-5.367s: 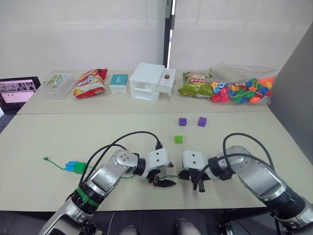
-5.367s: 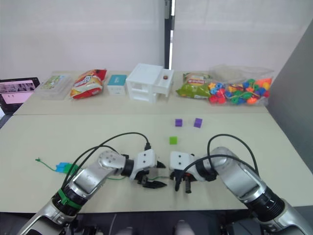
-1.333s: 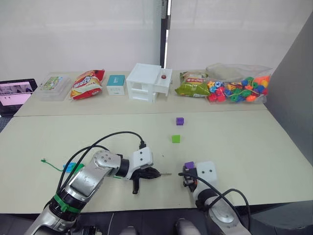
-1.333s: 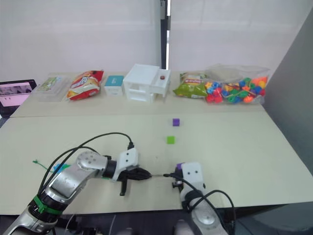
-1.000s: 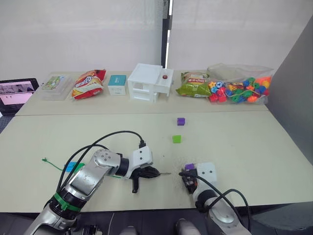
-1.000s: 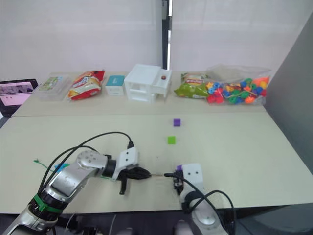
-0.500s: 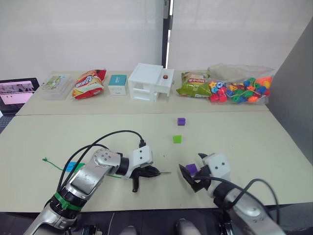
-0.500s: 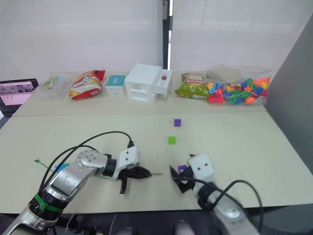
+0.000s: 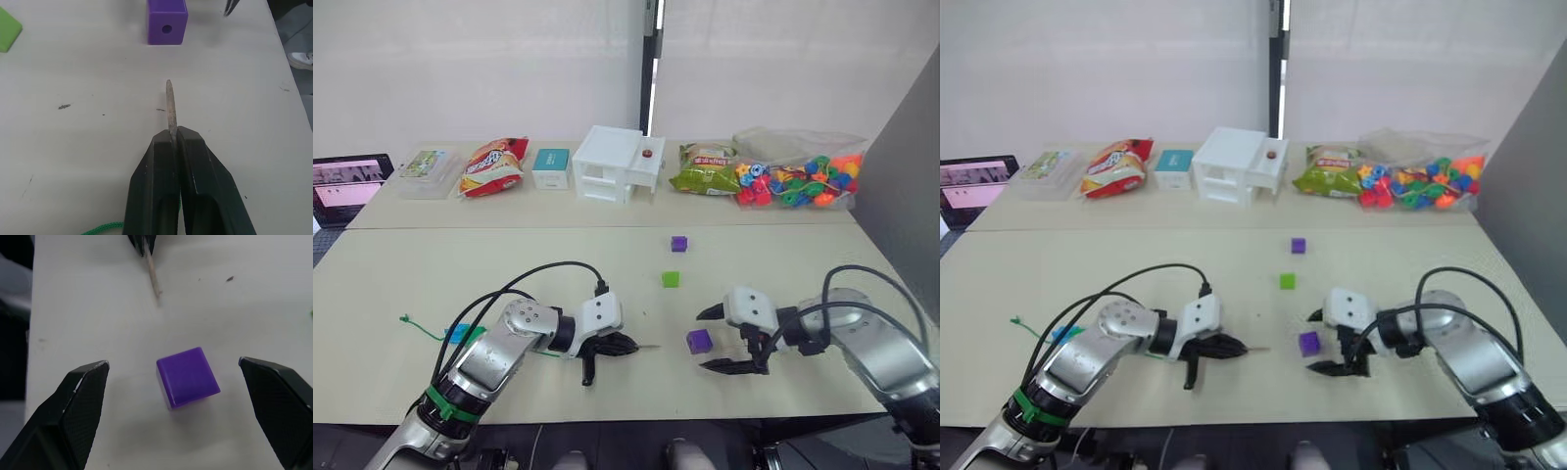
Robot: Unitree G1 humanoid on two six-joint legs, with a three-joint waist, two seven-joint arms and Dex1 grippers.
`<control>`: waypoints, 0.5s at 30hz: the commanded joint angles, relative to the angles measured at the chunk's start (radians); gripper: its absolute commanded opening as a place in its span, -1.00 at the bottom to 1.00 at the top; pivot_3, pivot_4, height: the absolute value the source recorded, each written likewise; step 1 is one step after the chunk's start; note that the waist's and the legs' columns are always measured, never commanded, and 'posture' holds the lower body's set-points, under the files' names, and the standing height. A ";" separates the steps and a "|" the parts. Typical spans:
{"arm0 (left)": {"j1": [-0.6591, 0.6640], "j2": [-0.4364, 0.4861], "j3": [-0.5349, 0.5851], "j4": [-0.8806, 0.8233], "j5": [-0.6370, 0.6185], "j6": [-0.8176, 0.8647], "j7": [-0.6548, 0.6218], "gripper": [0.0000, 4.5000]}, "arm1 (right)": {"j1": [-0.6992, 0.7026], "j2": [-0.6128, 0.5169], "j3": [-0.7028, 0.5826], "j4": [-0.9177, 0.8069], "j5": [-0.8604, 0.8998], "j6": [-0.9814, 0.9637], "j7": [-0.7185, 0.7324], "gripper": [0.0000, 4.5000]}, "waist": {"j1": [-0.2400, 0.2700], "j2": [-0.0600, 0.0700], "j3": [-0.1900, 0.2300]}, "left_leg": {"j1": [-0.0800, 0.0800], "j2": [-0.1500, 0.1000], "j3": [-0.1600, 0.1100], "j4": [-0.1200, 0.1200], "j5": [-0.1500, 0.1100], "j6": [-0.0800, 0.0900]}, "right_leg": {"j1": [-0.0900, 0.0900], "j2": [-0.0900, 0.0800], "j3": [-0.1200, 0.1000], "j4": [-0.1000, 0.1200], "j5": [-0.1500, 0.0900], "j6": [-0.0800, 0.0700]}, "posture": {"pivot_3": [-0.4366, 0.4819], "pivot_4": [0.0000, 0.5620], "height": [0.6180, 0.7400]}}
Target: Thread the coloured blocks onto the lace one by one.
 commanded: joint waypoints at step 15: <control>0.043 0.030 0.037 -0.097 -0.027 0.036 0.027 -1.00 | -0.097 0.090 0.037 0.239 -0.099 -0.237 0.126 -0.29 | 0.002 0.000 0.000 | -0.002 0.000 0.000 0.000 0.000 0.000 | -0.003 0.000 0.000 0.001 0.000 0.000 | -0.05 -0.47 1.00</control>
